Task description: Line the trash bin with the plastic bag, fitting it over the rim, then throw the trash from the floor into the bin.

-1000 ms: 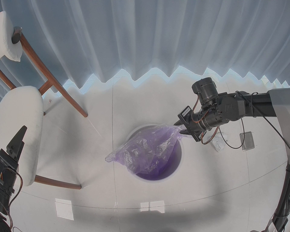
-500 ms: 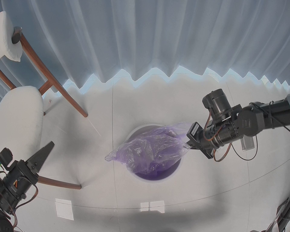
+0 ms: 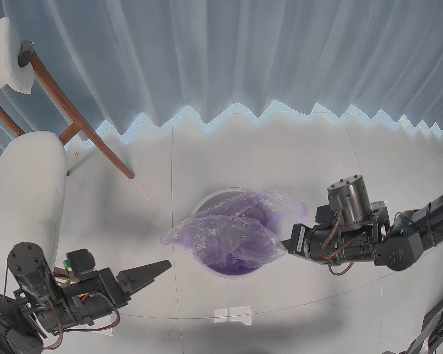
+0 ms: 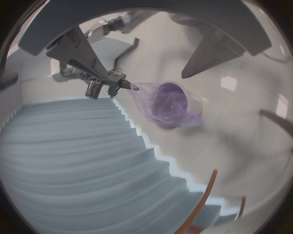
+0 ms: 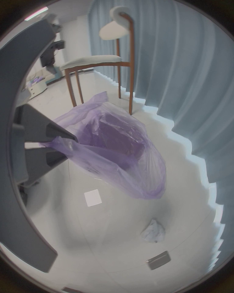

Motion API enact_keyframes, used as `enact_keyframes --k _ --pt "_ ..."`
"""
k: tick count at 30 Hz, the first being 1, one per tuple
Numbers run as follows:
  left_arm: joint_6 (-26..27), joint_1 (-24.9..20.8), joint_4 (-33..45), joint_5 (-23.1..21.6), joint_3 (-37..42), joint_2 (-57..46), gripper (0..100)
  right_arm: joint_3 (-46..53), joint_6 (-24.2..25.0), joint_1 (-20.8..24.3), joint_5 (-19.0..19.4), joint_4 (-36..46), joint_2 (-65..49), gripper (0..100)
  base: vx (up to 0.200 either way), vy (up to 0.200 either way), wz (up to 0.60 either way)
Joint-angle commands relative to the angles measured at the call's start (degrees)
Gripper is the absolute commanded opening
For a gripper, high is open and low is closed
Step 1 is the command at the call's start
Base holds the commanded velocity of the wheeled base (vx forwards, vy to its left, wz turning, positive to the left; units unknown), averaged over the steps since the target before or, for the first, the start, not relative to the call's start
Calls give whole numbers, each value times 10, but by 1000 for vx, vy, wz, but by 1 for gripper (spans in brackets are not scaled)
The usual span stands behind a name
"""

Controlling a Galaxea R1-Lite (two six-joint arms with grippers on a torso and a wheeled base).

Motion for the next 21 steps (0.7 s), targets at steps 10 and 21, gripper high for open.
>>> enact_keyframes --k 10,21 --pt "-225 -80 35 -15 -179 223 100 283 -210 9 4 -287 -18 0 0 0 0" --pt "-245 -43 39 -64 -211 284 100 317 -244 11 8 -329 6 0 0 0 0"
